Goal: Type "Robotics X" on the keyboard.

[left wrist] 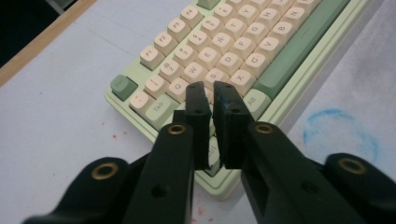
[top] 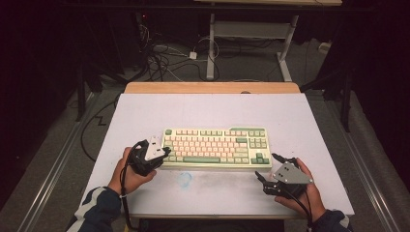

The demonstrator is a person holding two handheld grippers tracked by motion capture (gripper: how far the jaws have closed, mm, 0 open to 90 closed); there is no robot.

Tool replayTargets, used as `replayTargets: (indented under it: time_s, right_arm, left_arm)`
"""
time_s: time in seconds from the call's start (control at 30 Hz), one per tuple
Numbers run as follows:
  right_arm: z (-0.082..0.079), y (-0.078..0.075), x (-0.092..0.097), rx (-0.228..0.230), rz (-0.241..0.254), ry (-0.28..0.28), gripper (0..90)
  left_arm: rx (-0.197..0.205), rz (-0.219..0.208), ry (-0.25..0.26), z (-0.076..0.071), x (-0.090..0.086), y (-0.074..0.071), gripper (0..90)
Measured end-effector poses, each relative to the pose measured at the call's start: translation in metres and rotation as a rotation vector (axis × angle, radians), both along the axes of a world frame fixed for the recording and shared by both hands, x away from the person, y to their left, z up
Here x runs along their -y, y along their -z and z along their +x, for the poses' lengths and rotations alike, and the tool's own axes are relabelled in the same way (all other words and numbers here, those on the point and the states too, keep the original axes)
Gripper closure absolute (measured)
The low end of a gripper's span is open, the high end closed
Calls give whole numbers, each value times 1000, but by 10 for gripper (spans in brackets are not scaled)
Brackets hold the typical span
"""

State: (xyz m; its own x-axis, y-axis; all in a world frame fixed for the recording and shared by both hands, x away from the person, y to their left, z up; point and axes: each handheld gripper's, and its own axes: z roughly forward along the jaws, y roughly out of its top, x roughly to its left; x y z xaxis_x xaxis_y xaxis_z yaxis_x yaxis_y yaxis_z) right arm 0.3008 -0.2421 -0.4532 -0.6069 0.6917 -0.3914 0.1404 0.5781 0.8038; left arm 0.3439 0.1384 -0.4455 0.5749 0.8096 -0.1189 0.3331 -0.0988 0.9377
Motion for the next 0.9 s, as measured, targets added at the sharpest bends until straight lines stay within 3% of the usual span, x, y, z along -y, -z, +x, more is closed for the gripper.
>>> replayTargets:
  time_s: [0.23, 0.5, 0.73, 0.9]
  right_arm:
    - [-1, 2, -2, -9, -10, 5, 229]
    - [1, 1, -3, -8, -11, 10, 229]
    - [1, 2, -4, -8, -26, 3, 230]
    - [2, 4, -4, -14, -38, 0, 231]
  left_arm:
    - [-22, -12, 44, 11, 18, -8, 869]
    - [-55, -1, 82, 24, 45, -5, 870]
    - [-59, 1, 92, 37, 63, -5, 870]
    - [-65, 41, 107, 43, 76, -1, 871]
